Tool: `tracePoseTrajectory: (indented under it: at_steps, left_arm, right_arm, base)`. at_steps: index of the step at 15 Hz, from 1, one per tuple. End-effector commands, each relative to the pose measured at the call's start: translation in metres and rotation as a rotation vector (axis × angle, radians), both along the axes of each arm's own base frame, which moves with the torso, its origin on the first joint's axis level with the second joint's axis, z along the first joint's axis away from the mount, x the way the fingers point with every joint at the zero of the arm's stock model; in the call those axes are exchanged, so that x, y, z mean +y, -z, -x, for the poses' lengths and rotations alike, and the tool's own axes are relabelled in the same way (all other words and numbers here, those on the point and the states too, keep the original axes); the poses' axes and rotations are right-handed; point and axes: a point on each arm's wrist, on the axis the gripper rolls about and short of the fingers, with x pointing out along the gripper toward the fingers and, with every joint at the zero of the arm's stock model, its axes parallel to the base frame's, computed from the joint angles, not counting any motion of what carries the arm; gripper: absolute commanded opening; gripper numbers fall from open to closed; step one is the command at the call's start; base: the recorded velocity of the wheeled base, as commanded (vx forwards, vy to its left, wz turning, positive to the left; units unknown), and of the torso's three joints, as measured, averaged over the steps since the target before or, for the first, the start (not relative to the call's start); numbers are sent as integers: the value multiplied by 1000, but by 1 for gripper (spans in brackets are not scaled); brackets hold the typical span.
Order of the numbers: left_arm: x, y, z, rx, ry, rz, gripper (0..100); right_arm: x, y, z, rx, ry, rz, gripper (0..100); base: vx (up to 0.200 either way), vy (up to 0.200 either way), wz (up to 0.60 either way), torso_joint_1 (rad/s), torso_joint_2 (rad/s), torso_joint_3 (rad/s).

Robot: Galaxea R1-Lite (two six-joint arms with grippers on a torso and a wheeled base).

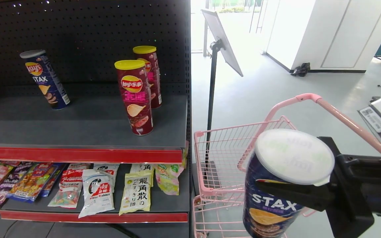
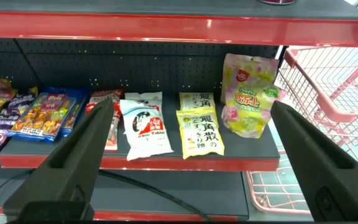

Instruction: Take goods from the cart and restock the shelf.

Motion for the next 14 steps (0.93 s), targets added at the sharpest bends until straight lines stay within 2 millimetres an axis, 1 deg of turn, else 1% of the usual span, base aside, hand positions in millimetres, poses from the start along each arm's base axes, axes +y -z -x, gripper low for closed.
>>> tracePoseTrajectory:
  at_steps: [1,4,14]
  left_arm:
    - [0,0,0,0,0,1,100]
    - [0,0,0,0,-2,3,100]
    - [0,0,0,0,-2,3,100]
  right_arm:
    - [7,-1,-2,-1,-6,3,0]
    - [9,-2,-3,-4,-9,1,0]
    - [10,-2,-2,-4,-19,1,0]
  base:
    - [0,0,0,0,0,0]
    - [0,0,0,0,0,0]
    - [0,200,0,2,0,1]
